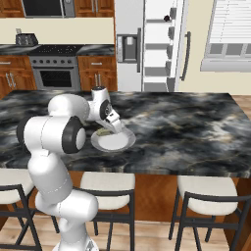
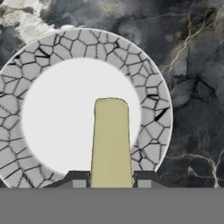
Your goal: Retrieve the butter from the fridge and place it on a plate on the dining table. Then retrieve the butter knife by the fridge and place it near the plate.
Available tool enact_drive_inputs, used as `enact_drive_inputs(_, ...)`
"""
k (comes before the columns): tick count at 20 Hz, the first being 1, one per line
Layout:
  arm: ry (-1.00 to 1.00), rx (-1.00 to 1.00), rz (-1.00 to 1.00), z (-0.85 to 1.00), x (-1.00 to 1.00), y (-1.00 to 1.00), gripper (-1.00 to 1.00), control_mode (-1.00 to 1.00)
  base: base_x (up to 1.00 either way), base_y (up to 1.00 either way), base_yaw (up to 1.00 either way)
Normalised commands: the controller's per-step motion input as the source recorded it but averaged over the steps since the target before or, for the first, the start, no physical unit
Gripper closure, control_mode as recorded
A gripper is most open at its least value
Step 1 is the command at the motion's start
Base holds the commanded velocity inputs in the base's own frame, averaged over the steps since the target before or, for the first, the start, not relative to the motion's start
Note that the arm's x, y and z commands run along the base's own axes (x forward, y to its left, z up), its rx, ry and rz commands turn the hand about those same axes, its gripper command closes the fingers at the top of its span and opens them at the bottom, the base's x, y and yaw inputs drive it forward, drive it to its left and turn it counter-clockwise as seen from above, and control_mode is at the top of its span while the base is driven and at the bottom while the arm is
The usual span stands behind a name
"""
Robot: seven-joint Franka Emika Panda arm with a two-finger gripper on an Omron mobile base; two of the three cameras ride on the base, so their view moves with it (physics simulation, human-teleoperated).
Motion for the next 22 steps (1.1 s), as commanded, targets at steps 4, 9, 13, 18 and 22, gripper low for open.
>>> enact_drive_inputs(4,0.0,0.0,-0.07,-0.24,0.0,0.0,1.0,-1.0,0.0,0.0,0.0)
enact_drive_inputs(9,0.0,0.0,-0.07,-0.25,0.0,0.0,1.0,-1.0,0.0,0.0,0.0)
enact_drive_inputs(13,0.0,0.0,-0.07,-0.26,0.0,0.0,1.0,-1.0,0.0,0.0,0.0)
enact_drive_inputs(18,-0.04,0.0,-0.04,-0.13,0.01,0.0,1.0,-1.0,0.0,0.0,0.0)
enact_drive_inputs(22,-0.04,0.0,-0.01,-0.07,0.05,0.0,1.0,-1.0,0.0,0.0,0.0)
